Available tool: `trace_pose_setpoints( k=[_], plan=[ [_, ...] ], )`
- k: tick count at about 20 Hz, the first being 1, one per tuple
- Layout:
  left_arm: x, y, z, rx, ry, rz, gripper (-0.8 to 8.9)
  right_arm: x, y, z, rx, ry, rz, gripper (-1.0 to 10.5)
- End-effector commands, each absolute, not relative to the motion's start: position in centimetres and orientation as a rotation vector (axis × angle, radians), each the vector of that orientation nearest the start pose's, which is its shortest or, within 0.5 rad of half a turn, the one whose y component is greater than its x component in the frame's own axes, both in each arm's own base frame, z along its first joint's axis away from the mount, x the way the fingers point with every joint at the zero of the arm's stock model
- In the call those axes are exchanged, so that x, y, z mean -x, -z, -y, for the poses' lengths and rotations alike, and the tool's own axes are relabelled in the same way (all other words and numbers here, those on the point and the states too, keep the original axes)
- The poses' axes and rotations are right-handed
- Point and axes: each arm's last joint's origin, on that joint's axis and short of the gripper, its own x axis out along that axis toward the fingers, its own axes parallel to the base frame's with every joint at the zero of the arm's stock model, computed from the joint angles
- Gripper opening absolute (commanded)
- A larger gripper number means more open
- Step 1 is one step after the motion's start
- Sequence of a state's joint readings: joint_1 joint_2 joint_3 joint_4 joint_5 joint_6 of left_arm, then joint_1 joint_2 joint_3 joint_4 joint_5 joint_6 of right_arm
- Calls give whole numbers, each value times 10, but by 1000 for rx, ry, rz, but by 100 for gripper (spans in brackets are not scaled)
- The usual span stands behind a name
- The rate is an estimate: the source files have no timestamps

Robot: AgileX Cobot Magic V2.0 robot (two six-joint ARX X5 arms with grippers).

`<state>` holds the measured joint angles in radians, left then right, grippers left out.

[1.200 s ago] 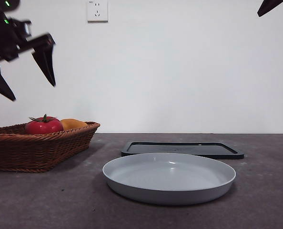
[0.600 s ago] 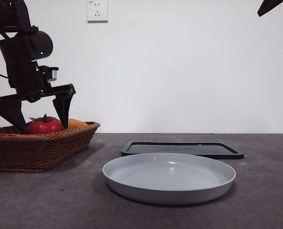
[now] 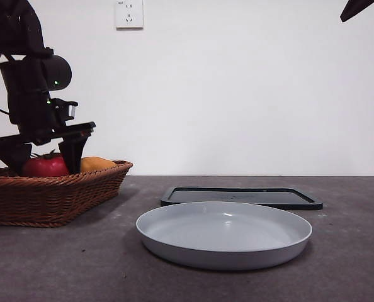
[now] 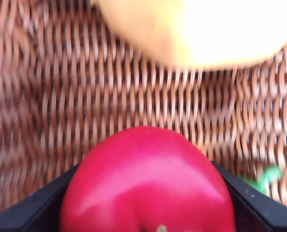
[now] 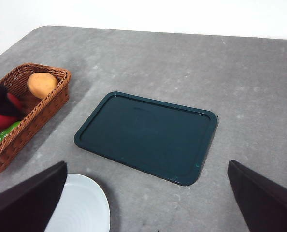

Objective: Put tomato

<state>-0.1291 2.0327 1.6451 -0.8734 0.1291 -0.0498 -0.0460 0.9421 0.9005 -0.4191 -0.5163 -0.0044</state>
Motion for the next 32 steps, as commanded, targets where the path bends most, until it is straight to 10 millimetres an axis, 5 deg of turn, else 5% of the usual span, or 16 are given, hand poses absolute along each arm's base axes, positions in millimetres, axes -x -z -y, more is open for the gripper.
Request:
trace_pose_setpoints(
  k=[1, 6, 10, 20, 26, 32],
  plan=[
    [-417, -229, 60, 69, 221, -1285, 280, -197, -330, -6, -109, -468, -427, 757],
    [-403, -282, 80, 126, 353, -1329, 280, -197, -330, -6, -109, -468, -427, 757],
    [-381, -307, 126, 54, 473, -1293, 280, -197, -330, -6, -109, -468, -428, 757],
    [-320, -308, 254, -175, 801, -1222, 280, -198, -331, -6, -103, -469, -406, 757],
    [-299, -301, 290, -282, 837, -1177, 280, -198, -332, -6, -103, -469, -406, 757],
    [-300, -258, 315, -345, 831, -1283, 280, -198, -331, -6, -104, -469, -406, 757]
  ],
)
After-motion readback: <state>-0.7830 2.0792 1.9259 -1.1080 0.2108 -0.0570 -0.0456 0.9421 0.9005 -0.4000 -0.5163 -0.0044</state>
